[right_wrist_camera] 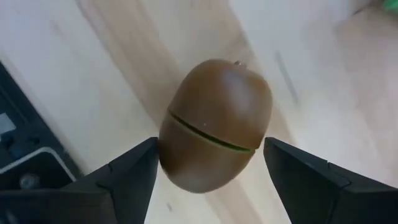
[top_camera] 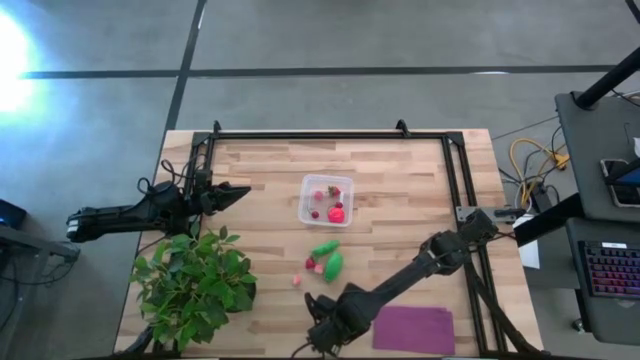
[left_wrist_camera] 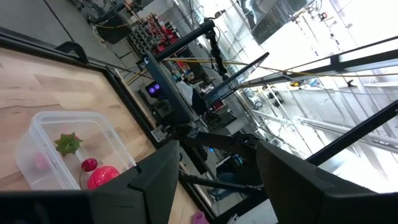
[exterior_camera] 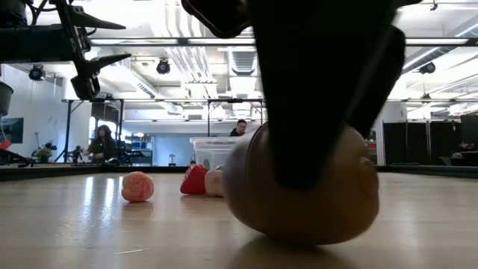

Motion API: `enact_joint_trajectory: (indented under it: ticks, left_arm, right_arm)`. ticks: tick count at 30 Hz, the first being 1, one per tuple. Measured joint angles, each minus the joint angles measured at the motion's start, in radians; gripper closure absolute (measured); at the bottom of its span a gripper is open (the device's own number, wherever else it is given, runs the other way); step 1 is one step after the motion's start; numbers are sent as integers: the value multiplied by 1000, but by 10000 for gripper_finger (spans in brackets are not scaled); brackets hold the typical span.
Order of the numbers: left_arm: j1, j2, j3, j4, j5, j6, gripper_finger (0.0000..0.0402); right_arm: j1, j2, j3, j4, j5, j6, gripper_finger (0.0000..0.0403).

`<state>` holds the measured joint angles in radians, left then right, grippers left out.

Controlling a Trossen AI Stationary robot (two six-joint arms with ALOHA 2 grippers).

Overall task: Pick and placing Produce into tupperware
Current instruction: Put the brown kiwi into the transparent bin

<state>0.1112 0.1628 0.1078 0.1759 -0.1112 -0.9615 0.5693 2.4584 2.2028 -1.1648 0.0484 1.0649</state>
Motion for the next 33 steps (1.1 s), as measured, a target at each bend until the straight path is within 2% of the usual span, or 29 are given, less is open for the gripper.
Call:
enact_joint_trajectory:
  ticks: [12, 21, 28, 30, 33]
  left_arm:
    - [0, 0, 0, 0, 0, 0, 201]
    - [0, 0, 0, 0, 0, 0, 201]
    - [0, 0, 0, 0, 0, 0, 201]
    - [0, 0, 0, 0, 0, 0, 201]
    - [0, 0, 0, 0, 0, 0, 201]
  right_arm:
    - [-7, 0, 0, 7, 35, 0, 141]
    - [-7, 0, -3, 25, 50, 8, 175]
    - [-7, 0, 57, 45, 54, 26, 180]
    - [-7, -4, 91, 42, 74, 28, 179]
    - [-10, -33, 142, 16, 165, 46, 179]
